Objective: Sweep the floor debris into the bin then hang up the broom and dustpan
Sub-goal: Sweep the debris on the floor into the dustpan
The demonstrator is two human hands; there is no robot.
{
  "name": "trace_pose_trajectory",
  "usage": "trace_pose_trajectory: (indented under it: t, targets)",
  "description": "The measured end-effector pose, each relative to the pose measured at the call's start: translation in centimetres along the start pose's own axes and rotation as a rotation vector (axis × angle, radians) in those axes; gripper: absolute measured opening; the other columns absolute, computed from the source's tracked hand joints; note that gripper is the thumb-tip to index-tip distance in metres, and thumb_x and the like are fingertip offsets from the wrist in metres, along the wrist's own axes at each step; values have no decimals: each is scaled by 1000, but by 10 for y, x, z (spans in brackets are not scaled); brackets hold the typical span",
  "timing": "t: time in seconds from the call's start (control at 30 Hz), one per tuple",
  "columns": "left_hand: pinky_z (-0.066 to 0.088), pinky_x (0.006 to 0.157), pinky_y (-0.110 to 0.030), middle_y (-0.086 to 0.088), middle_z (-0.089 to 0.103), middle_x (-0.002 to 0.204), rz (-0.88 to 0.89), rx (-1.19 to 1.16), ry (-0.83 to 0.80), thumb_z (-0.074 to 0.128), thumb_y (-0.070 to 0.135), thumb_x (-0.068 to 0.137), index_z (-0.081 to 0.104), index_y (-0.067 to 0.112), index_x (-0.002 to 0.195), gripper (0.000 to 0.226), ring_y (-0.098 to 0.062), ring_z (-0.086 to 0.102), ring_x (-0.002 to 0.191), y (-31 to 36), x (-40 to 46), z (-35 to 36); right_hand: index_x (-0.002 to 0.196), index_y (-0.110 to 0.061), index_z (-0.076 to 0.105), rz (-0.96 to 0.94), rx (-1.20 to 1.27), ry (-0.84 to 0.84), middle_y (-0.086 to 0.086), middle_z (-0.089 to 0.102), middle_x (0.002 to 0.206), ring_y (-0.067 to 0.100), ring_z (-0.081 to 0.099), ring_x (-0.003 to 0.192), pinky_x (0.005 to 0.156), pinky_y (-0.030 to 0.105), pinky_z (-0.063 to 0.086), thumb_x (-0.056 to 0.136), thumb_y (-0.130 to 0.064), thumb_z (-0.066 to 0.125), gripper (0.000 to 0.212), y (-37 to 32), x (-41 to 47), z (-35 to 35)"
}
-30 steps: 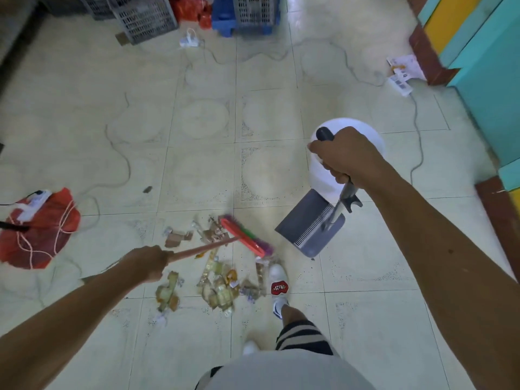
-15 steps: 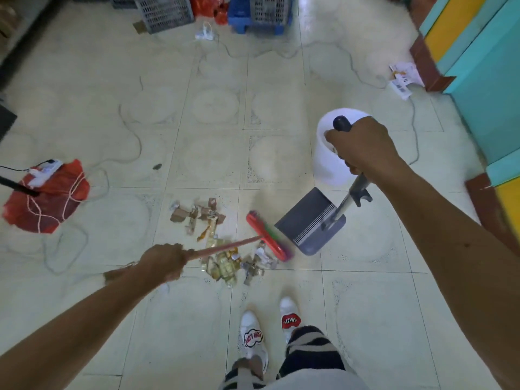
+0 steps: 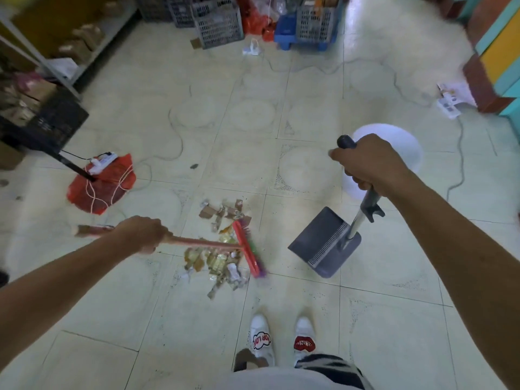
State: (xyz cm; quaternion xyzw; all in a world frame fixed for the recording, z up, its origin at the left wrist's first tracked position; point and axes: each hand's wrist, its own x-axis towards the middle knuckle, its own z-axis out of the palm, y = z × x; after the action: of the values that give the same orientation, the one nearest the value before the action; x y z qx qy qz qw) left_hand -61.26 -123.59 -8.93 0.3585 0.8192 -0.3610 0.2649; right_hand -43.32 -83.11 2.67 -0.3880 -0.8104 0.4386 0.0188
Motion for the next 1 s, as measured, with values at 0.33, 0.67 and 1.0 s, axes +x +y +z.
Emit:
trace_pose_trajectory:
  t: [0.33,0.67,1.0]
  targets:
    - [58,71,-30,-2,65,95,-264,-512,47,47,9,94,56,17,131,39,-18,67,79,-31,66,22,66,-8,48,-51,-74,-192,12,57,65,16,44,36,39,20,36,87,-29,61,32,-57,21,106]
    - [51,58,-18,-8,66,101,-197,-835,-217,57,4,91,54,2,124,33,-19,69,84,-15,140,60,64,-7,50,-21,-217,-306,7,53,59,16,46,44,45,21,37,90,-34,60,39,-83,59,201]
    - [41,32,-20,-2,56,68,-301,-984,-198,41,16,101,56,5,109,21,-19,66,51,-70,68,88,61,-10,44,-25,-228,-481,10,49,55,11,36,24,34,15,29,86,-25,59,33,-104,83,223]
